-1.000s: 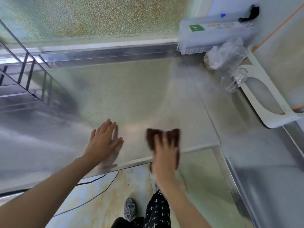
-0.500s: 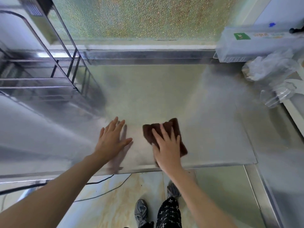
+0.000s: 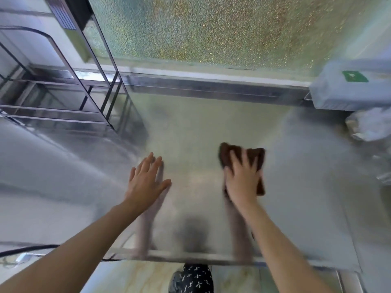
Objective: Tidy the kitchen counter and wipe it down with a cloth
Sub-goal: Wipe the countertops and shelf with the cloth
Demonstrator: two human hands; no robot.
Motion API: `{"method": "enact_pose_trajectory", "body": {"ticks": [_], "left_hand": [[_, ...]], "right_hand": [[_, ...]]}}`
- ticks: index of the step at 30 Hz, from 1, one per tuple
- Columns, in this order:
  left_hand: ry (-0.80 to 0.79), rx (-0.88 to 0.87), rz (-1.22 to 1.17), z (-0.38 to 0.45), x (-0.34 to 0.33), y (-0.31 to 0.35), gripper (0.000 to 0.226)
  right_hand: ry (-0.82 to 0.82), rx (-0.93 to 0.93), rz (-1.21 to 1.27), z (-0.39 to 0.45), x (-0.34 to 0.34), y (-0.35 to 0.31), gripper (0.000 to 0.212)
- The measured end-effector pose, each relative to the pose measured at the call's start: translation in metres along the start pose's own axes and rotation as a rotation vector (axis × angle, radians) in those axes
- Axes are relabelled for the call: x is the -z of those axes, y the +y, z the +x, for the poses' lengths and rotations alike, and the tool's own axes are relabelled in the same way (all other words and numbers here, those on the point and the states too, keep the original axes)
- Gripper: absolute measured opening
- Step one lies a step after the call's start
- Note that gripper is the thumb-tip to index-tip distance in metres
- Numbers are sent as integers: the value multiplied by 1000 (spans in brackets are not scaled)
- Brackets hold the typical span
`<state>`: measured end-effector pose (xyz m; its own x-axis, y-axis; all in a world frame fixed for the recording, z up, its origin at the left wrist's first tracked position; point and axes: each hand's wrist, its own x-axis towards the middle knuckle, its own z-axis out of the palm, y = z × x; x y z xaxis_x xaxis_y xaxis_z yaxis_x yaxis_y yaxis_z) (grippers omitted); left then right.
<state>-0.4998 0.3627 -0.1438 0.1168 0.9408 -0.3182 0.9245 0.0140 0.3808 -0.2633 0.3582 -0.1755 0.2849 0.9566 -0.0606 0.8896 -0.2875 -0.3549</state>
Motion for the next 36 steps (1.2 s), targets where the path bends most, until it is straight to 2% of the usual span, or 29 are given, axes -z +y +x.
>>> {"method": "enact_pose_trajectory", "body": {"ticks": [3,6,8,11,13,15,16,20,23,25,28,30,32,34,36], "left_hand": [[-13,53,9,18,3,0,73],[0,62,12,43,15,6,74],[27,77,-7,61,24,13,74],[52,107,-39,82,32,20,75],[47,124,-55,89,34,20,76],[32,135,-60,92,35,16,76],[29,139,-60,92,36,14,76],[38,187,-56,85,39,-1,77],[39,224,-42,82,45,-12,79],[43,232,-59,81,49,-18,79],[51,233,-86,79,53,-27,81],[54,241,-83,75,54,-36,89],[74,253,-70,69,54,-48,104],[80,270,-59,64,54,-60,111],[82,293,-73,59,58,-64,106]], "right_hand": [[-71,371,-12,-12,-24,-42,51],[-136,513,4,31,-17,-32,50],[-111,413,3,78,-4,-10,49],[-57,96,-25,143,15,7,48],[-1,-99,14,164,14,-5,47],[5,-110,39,167,2,-35,47],[-18,-24,42,162,-8,-54,48],[-167,532,80,130,-41,-121,48],[-285,727,33,151,-35,-119,51],[-178,624,18,175,-29,-97,50],[-35,245,5,198,-27,-85,48],[-8,70,8,197,-37,-109,46],[-16,-22,47,193,-49,-145,46],[-58,88,79,185,-63,-181,47],[-131,368,68,172,-77,-211,48]]}}
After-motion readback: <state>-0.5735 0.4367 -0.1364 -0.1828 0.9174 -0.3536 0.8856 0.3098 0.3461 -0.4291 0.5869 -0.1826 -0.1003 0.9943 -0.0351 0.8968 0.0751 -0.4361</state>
